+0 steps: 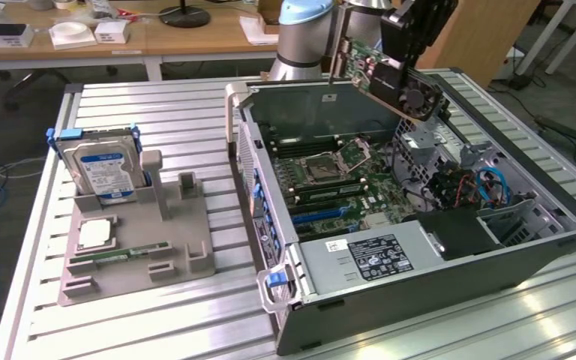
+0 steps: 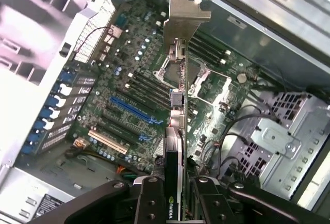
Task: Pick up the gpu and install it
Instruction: 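Insert the gpu into the slot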
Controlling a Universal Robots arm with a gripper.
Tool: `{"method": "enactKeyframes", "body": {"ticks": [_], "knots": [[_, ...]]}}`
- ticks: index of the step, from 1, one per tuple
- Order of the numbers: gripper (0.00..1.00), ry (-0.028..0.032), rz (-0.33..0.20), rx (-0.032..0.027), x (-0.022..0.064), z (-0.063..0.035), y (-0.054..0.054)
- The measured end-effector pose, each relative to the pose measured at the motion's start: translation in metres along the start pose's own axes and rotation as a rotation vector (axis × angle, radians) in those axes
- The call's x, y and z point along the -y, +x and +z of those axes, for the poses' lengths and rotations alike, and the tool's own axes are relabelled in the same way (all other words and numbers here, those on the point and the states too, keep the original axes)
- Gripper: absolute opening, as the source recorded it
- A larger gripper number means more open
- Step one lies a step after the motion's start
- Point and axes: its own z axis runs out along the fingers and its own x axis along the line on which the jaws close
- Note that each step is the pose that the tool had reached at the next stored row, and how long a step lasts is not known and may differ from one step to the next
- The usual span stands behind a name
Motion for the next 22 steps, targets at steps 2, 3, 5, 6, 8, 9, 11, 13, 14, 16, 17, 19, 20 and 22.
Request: {"method": "enactKeyframes", "body": {"ticks": [2,3,5,6,8,9,11,13,14,16,17,19,20,22], "knots": [[0.26,-0.0007,-0.031,0.0,0.0,0.0,0.0],[0.26,-0.0011,-0.047,0.0,0.0,0.0,0.0],[0.26,-0.0019,-0.078,0.0,0.0,0.0001,0.0],[0.26,-0.0022,-0.095,-0.0001,0.0,0.0001,0.0],[0.26,-0.003,-0.126,-0.0001,0.0,0.0001,0.0],[0.26,-0.0034,-0.142,0.0,0.0,0.0002,0.0],[0.26,-0.0041,-0.172,0.0,0.0,0.0002,0.0],[0.26,-0.0048,-0.205,-0.0001,0.0,0.0002,0.0],[0.26,-0.0052,-0.22,-0.0001,0.0,0.0002,0.0],[0.26,-0.006,-0.252,-0.0001,0.0,0.0003,0.0],[0.26,-0.0063,-0.267,-0.0001,0.0,0.0003,0.0],[0.26,-0.007,-0.298,-0.0001,0.0,0.0003,0.0],[0.26,-0.0075,-0.315,-0.0001,0.0,0.0004,0.0],[0.26,-0.0082,-0.346,-0.0001,0.0,0.0004,0.0]]}}
